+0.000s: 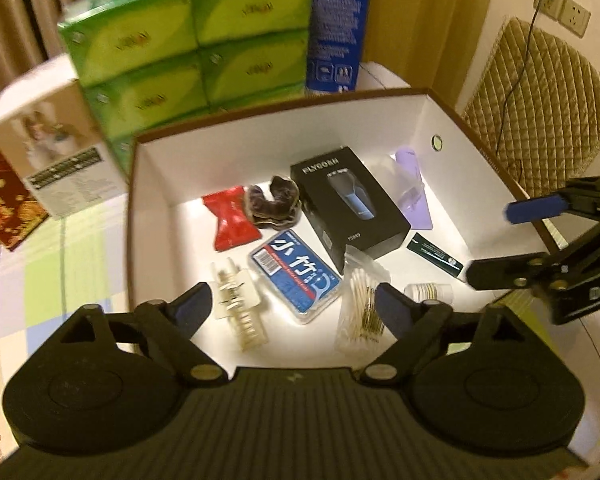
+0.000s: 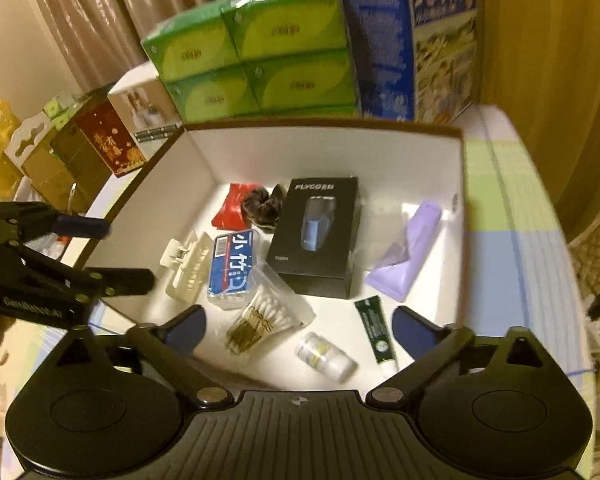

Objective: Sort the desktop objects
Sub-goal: 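Withdraw both open tools up out of the brown box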

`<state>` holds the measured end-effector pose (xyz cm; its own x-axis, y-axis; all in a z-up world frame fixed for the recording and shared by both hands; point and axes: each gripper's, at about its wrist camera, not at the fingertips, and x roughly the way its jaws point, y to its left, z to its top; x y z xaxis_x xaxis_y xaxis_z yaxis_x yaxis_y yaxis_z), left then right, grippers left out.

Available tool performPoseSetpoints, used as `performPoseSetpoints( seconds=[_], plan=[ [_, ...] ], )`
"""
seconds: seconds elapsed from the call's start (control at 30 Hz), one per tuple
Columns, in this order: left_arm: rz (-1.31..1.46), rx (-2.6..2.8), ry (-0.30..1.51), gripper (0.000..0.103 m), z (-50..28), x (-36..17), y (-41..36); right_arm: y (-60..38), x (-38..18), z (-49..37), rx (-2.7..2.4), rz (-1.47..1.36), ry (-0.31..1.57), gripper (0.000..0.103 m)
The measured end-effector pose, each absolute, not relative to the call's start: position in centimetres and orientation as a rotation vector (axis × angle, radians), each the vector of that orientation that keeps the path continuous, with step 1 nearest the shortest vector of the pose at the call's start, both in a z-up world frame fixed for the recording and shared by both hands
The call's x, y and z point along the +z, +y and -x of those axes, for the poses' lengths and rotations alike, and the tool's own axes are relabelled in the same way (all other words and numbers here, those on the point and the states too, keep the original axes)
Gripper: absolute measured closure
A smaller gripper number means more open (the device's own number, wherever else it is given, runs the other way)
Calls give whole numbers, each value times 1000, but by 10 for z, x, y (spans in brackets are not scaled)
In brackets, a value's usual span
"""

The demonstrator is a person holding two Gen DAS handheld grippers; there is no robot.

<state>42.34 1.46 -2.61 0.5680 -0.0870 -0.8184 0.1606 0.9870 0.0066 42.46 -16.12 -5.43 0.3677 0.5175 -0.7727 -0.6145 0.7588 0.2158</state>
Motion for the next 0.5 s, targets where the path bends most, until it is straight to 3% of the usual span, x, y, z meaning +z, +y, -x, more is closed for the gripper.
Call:
performPoseSetpoints(
  seconds=[0.13, 0.5],
  plan=[
    [-108, -105, 900, 6, -396, -14, 17, -173, -45, -391, 702, 150, 878, 2],
    [-45, -28, 818, 3, -328, 13, 15, -200, -34, -324, 642, 111, 843, 2]
  ],
)
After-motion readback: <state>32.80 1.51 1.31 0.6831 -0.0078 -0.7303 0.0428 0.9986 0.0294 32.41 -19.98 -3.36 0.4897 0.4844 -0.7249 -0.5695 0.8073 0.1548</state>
